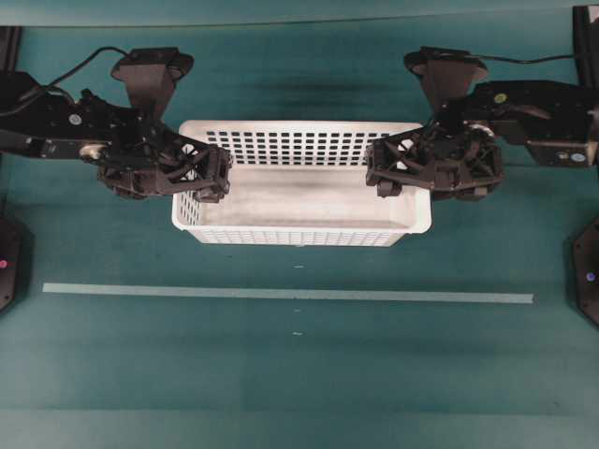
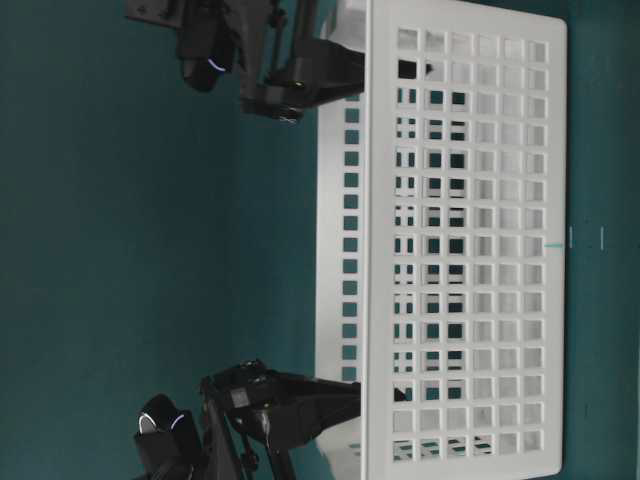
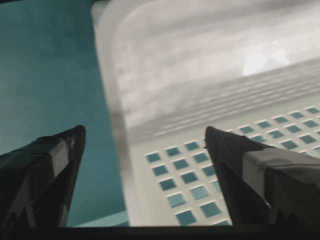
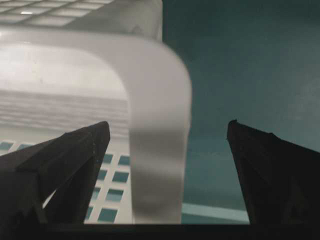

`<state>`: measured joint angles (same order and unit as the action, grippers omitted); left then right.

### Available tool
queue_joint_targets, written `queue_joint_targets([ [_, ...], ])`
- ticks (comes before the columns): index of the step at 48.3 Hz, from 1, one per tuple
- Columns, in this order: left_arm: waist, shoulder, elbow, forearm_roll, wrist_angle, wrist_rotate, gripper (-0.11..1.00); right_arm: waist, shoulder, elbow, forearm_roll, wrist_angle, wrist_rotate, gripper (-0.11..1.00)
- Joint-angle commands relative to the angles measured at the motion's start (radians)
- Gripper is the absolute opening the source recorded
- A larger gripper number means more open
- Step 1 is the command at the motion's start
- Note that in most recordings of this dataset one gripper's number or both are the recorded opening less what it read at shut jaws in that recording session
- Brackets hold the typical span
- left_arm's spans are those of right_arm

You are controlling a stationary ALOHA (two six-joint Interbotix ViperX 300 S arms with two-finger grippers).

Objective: Lift the white basket with both hands.
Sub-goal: 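Close both grippers on the basket's end rims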

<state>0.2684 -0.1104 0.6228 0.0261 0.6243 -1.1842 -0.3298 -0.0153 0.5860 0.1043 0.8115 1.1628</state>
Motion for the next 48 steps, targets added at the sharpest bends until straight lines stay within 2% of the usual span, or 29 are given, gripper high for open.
queue_joint_targets([
  [1, 0.003, 0.0, -0.011, 0.003, -0.015, 0.002, 0.96, 0.005, 0.011, -0.008, -0.008, -0.006, 0.0, 0.97],
  [14, 0.003, -0.002, -0.002, 0.003, -0.025, -0.005, 0.95, 0.005, 0.011, -0.008, -0.012, -0.008, 0.017, 0.96],
  [20, 0.003, 0.0, 0.0, 0.003, -0.035, -0.005, 0.88, 0.005, 0.011, -0.008, -0.012, -0.017, 0.032, 0.93],
  [22, 0.003, 0.0, -0.002, 0.003, -0.038, -0.005, 0.82, 0.005, 0.012, -0.008, -0.012, -0.02, 0.04, 0.89],
  [25, 0.003, 0.0, 0.0, 0.003, -0.038, -0.006, 0.65, 0.005, 0.012, -0.006, -0.012, -0.023, 0.055, 0.78],
  [32, 0.003, -0.003, 0.009, 0.003, -0.038, -0.008, 0.24, 0.002, 0.011, -0.003, -0.006, -0.025, 0.104, 0.39],
  [36, 0.003, -0.003, 0.011, 0.005, -0.038, -0.008, 0.08, 0.002, 0.012, -0.002, -0.006, -0.025, 0.117, 0.19],
  [41, 0.005, -0.003, 0.011, 0.003, -0.038, -0.008, -0.03, 0.002, 0.012, -0.002, -0.006, -0.026, 0.117, 0.17],
  [48, 0.003, -0.003, 0.011, 0.005, -0.038, -0.008, -0.04, 0.002, 0.012, -0.002, -0.008, -0.054, 0.118, 0.17],
])
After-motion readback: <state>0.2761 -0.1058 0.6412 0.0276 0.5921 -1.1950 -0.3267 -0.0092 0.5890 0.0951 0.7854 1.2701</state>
